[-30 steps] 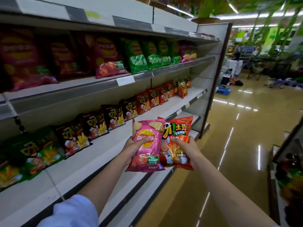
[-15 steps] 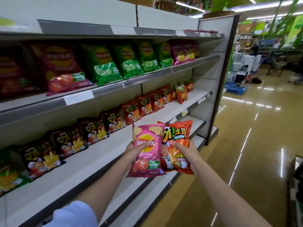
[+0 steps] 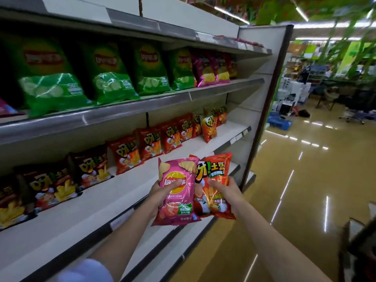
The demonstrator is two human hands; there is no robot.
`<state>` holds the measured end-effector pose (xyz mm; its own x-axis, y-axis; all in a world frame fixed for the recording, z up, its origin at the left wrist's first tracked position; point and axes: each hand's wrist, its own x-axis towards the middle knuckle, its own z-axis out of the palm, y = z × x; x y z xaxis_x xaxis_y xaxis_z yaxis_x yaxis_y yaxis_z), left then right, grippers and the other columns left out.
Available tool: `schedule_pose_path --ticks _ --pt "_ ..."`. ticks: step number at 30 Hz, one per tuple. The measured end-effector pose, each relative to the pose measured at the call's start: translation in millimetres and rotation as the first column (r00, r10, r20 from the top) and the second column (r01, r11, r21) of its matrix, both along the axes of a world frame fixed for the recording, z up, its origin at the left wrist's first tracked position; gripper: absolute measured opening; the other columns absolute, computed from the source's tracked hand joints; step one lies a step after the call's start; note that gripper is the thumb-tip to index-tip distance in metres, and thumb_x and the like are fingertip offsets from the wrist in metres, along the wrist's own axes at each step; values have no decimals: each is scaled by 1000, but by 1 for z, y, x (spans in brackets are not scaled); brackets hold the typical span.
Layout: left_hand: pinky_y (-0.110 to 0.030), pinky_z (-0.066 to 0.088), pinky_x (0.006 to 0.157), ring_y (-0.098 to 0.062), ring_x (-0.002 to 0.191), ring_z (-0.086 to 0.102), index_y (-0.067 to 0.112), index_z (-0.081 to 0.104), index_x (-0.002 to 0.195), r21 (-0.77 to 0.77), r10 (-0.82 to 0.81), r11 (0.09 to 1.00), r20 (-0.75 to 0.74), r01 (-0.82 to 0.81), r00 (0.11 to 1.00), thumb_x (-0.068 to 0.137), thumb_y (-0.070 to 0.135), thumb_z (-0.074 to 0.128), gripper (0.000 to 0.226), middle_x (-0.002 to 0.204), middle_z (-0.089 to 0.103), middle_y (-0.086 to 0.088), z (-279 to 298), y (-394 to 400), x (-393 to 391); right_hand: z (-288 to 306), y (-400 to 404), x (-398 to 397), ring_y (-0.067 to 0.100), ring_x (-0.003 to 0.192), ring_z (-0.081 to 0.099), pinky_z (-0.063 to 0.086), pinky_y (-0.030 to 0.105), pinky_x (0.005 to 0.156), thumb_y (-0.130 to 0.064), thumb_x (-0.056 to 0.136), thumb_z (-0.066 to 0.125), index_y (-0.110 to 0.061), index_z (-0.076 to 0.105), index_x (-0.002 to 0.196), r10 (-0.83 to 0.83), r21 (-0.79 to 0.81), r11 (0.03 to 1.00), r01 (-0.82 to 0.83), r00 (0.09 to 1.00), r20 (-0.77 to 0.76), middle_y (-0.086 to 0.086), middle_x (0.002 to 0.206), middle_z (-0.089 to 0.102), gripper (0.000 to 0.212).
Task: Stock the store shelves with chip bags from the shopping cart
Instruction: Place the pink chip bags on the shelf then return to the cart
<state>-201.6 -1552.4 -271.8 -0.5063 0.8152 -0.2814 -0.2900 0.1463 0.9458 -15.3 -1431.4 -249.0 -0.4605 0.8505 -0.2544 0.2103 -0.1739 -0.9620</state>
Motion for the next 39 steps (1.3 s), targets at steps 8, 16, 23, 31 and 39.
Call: schedule_pose_path --ticks 8,16,23,31,39 --pt "-52 55 86 -31 89 72 19 58 119 36 135 990 -24 -134 990 52 44 90 79 100 74 -10 2 56 -64 -6 82 -82 27 93 68 57 39 76 -34 77 78 -18 41 126 165 -38 985 -166 986 -11 9 110 65 63" --pt "-51 55 87 -29 92 71 19 58 121 8 316 949 22 -316 949 59 40 85 71 102 74 -9 -16 52 -110 -27 115 -169 21 88 65 51 29 60 -35 78 77 -18 38 127 374 -75 925 -372 927 21 8 111 61 65" --pt "-40 58 75 -27 91 72 19 55 125 -34 597 802 84 -596 798 63 36 81 69 103 73 -10 -28 19 -140 -52 123 -254 26 97 67 56 46 87 -29 71 84 -21 42 121 593 -93 802 -589 805 9 7 113 65 66" --pt "-37 58 66 -28 85 72 15 53 124 -97 830 558 73 -824 553 63 32 79 69 102 73 -12 -23 -12 -145 -74 116 -349 24 96 66 54 45 88 -13 72 84 -28 58 101 771 2 637 -771 637 -18 10 112 68 42" --pt "-42 59 74 -31 91 71 16 52 124 -166 889 459 83 -873 451 61 37 81 73 106 71 -13 -31 6 -135 -117 127 -387 29 113 61 47 52 100 -29 70 84 -22 52 129 802 2 592 -806 588 105 6 122 65 68"
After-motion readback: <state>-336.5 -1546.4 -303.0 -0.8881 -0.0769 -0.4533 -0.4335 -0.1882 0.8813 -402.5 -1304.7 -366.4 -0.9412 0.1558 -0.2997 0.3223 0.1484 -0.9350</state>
